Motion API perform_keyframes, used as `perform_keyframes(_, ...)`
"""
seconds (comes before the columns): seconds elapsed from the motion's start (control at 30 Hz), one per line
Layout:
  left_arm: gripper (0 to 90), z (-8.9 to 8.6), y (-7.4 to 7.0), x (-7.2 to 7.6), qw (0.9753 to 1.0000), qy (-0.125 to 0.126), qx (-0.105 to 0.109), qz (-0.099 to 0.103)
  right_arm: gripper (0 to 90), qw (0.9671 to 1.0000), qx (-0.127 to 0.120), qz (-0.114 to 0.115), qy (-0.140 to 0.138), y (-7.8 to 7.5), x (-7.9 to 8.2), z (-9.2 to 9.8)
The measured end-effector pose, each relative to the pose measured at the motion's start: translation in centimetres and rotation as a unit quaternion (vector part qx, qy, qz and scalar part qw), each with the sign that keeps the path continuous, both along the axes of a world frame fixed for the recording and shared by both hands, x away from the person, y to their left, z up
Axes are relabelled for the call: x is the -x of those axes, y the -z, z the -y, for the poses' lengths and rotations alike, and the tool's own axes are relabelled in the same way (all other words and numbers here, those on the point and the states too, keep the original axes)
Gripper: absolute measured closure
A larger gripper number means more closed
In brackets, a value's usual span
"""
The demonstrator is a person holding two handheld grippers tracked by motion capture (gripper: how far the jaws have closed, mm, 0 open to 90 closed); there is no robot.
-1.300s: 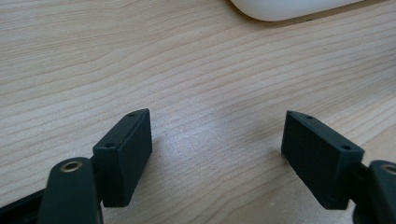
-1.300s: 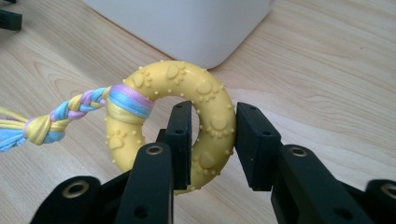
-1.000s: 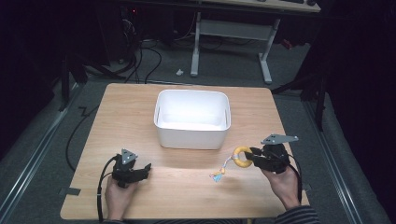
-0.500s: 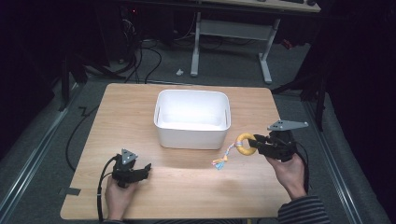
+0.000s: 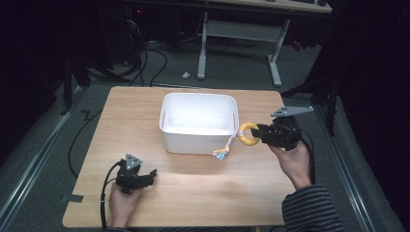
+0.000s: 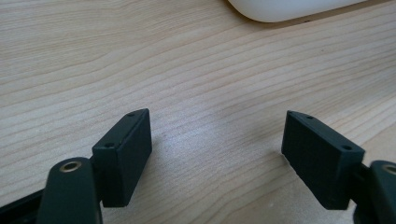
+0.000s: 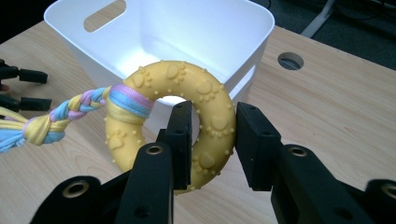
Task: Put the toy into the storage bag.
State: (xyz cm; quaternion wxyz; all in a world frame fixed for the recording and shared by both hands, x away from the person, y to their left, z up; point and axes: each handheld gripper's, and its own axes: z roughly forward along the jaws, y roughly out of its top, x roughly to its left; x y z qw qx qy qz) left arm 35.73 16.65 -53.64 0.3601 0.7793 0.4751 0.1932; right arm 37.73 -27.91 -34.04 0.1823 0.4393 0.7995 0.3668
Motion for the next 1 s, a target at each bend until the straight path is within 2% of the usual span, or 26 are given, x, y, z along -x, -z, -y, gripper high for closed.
perform_keyframes(0.13,25.5,0.2,0.0,0.0,0.9999,0.009,-0.010,0.002,68.3,1.0000,0.000,0.000,0.000,-0.4,-0.9,-0.7)
perform_keyframes(0.53,29.5,0.3,0.0,0.1,0.9998,0.016,-0.010,0.007,68.3,1.0000,0.002,-0.004,-0.002,-1.1,-3.4,-2.6)
perform_keyframes(0.7,30.9,0.2,0.0,0.1,0.9998,0.014,-0.009,0.007,68.2,1.0000,0.007,-0.005,0.001,-1.3,-4.3,-3.2)
perform_keyframes(1.0,32.2,0.4,0.0,0.0,0.9999,0.003,-0.010,0.008,68.2,1.0000,0.001,-0.008,0.006,-1.2,-5.8,-4.4)
